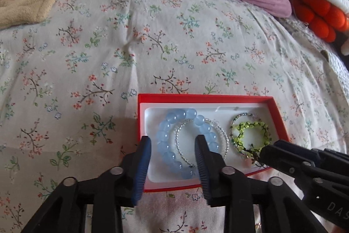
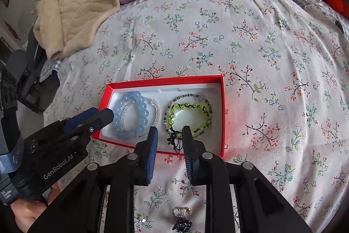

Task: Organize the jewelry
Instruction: 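Withdraw both tools from the box toward the remaining rings, then grasp the gold ring with the left tool while the right tool grasps the black charm, then carry the gold ring and black charm over the red box with both tools, then open both tools to drop the ring and charm into the box, then withdraw both tools from the box toward the remaining jewelry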

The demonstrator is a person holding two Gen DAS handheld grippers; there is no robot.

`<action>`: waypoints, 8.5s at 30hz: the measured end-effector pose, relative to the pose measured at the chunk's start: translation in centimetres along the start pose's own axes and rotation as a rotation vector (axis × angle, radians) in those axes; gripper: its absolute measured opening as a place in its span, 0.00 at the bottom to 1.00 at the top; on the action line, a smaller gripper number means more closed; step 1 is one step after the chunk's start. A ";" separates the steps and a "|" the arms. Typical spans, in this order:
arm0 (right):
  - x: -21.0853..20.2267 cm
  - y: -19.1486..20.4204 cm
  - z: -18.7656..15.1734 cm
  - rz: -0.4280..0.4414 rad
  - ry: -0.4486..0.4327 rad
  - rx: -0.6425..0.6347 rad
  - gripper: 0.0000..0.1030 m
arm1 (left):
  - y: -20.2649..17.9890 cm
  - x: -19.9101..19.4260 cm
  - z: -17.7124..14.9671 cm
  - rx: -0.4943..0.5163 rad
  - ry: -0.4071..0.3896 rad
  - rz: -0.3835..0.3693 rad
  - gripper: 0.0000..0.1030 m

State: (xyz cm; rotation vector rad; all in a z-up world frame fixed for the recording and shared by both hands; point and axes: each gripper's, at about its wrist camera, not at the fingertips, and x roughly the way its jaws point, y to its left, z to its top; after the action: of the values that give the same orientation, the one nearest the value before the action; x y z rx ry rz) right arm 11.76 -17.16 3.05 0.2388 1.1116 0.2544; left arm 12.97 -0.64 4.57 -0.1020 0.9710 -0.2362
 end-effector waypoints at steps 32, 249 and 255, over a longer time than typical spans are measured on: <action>-5.1 -2.2 -5.9 -0.165 0.071 -0.040 0.67 | -0.2 -5.4 -6.2 0.098 0.064 0.054 0.95; -4.7 0.0 -5.0 -0.231 -0.068 -0.243 1.00 | -2.0 -3.6 -6.7 0.311 -0.011 0.166 0.94; -4.8 -0.5 -6.5 -0.231 -0.023 -0.262 1.00 | -0.4 -4.2 -7.7 0.245 0.013 0.128 0.94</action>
State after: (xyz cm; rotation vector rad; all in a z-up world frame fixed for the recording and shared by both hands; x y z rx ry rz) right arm 3.93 -18.80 4.19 -0.1187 1.0602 0.1876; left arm 4.30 0.19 3.71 0.1859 0.9506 -0.2364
